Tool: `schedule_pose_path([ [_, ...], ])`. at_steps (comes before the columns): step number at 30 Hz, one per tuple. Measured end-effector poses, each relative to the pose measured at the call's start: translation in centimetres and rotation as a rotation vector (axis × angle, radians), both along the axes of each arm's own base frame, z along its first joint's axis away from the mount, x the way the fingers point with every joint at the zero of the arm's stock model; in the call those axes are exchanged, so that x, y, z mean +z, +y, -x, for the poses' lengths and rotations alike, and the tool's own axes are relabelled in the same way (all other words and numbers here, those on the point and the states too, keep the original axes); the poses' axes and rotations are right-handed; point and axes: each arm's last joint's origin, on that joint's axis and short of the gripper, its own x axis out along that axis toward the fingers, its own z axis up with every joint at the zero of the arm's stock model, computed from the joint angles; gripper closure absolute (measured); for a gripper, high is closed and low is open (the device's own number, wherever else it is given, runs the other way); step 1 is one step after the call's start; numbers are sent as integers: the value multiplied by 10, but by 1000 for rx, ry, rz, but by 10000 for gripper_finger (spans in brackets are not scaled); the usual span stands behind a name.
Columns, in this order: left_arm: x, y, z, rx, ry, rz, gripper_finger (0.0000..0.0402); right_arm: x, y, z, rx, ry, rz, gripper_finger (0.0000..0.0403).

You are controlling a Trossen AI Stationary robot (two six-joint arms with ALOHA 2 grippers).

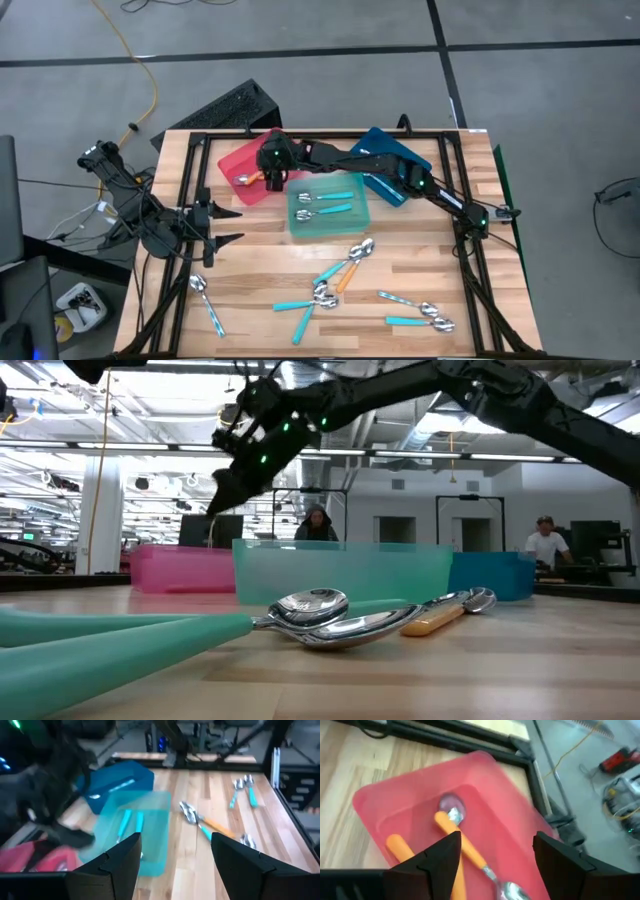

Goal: Sort silverware by color (type)
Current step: Put the left patterned blue spoon into the blue bin

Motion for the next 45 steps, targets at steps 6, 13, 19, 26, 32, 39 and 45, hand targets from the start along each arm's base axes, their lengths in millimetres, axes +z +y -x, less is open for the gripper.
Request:
schedule_pose_path([
  [6, -9, 2, 4, -44, 105, 27, 175, 84, 14, 46, 47, 71, 61, 133],
  [13, -26, -12, -1, -225, 340, 92, 175, 176, 37, 117, 44, 34, 53, 133],
  [19, -57, -43, -17, -430, 677, 146, 175, 222, 57, 165, 30, -24, 7, 133],
  [26, -95, -73, -24, -524, 974, 136, 175, 237, 74, 181, 53, -53, -11, 133],
  [32, -113, -88, -19, -548, 1090, 93, 175, 236, 79, 179, 83, -43, 5, 133],
  [39, -114, -94, -6, -547, 1119, 64, 175, 225, 78, 178, 80, 23, -8, 133],
  [45, -114, -100, 11, -639, 1133, -70, 175, 226, 78, 179, 77, 19, -12, 133],
])
